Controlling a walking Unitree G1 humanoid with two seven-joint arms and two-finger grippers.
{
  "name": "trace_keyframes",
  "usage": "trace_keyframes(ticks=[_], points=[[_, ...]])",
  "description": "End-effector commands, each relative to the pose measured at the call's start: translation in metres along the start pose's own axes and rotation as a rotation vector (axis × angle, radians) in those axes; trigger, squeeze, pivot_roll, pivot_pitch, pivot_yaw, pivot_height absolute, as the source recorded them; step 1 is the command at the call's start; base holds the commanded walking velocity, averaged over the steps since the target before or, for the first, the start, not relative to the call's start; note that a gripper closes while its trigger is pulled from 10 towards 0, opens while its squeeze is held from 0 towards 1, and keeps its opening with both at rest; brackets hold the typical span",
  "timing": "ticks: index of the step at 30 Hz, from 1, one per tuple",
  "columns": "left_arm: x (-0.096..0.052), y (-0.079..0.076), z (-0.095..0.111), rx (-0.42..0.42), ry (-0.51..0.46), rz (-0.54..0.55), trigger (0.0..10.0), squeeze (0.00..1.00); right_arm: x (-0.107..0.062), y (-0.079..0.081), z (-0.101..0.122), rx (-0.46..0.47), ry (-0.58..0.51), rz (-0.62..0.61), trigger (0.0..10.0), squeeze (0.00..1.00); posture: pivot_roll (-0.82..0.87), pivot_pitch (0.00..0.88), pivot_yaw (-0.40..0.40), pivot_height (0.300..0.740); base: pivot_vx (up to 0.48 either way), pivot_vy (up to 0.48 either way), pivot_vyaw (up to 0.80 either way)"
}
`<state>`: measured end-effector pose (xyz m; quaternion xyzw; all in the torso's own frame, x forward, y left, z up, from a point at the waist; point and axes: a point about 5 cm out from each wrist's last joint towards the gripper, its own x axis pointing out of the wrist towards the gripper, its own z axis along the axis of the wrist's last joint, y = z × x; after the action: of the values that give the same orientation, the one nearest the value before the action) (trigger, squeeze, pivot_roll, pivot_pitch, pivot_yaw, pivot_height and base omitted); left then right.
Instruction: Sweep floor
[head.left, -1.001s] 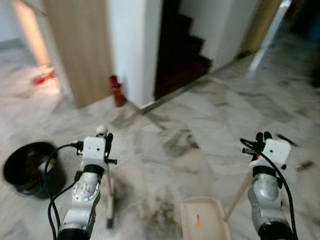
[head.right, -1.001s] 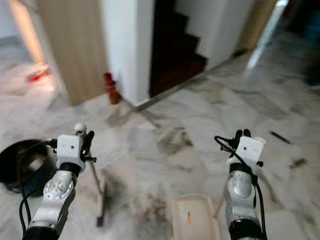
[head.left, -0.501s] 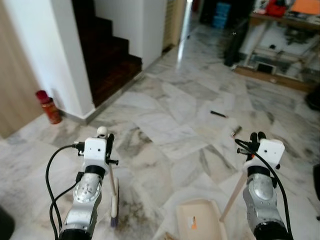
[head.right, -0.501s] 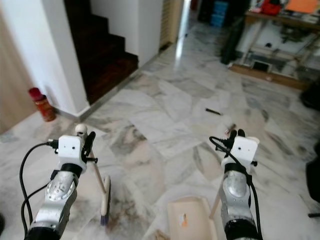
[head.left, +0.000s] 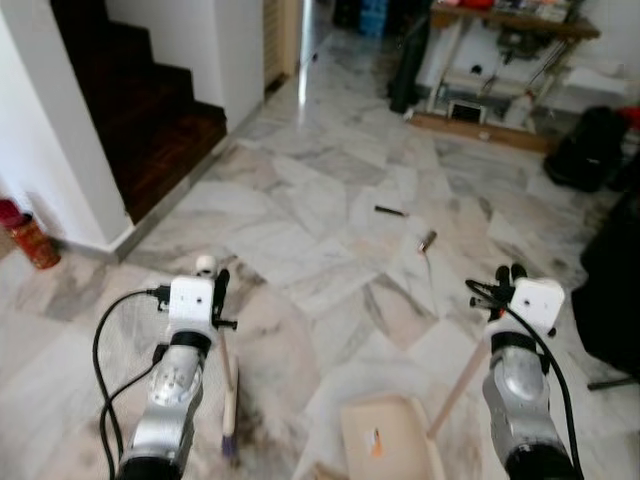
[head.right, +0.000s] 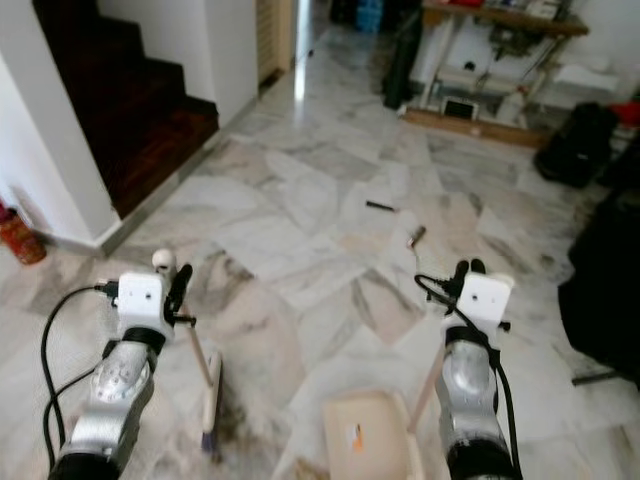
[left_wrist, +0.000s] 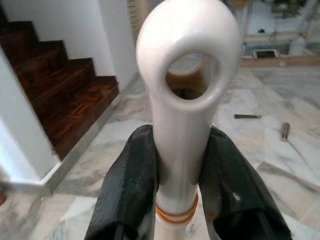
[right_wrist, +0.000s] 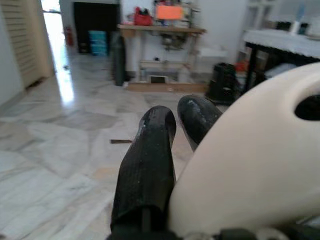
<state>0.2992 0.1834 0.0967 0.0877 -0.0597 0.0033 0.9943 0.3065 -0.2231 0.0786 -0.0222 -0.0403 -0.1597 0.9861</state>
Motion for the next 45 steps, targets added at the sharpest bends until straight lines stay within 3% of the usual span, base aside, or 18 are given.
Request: trace_keyframes(ticks=[1,21,45], points=[[0.008,-0.006,0.014,-0.022,-0.067,-0.011,10.0,0.00,0.005,-0.004,0.009,-0.007,-0.038,-0.007,10.0,0.00,0.06,0.000,-0.047,0.740,0.000,0.000,-0.80],[0.009,-0.014,0.015,-0.036,-0.085,-0.064,10.0,0.00,0.004,0.000,0.010,0.007,-0.049,0.005,10.0,0.00,0.04,0.000,-0.038,0.740,0.000,0.000,-0.80],[0.013,-0.007,0.017,-0.030,-0.072,-0.028,10.0,0.00,0.006,0.013,0.021,0.038,-0.090,0.039,10.0,0.00,0.03,0.000,-0.018,0.740,0.206,0.000,0.00]])
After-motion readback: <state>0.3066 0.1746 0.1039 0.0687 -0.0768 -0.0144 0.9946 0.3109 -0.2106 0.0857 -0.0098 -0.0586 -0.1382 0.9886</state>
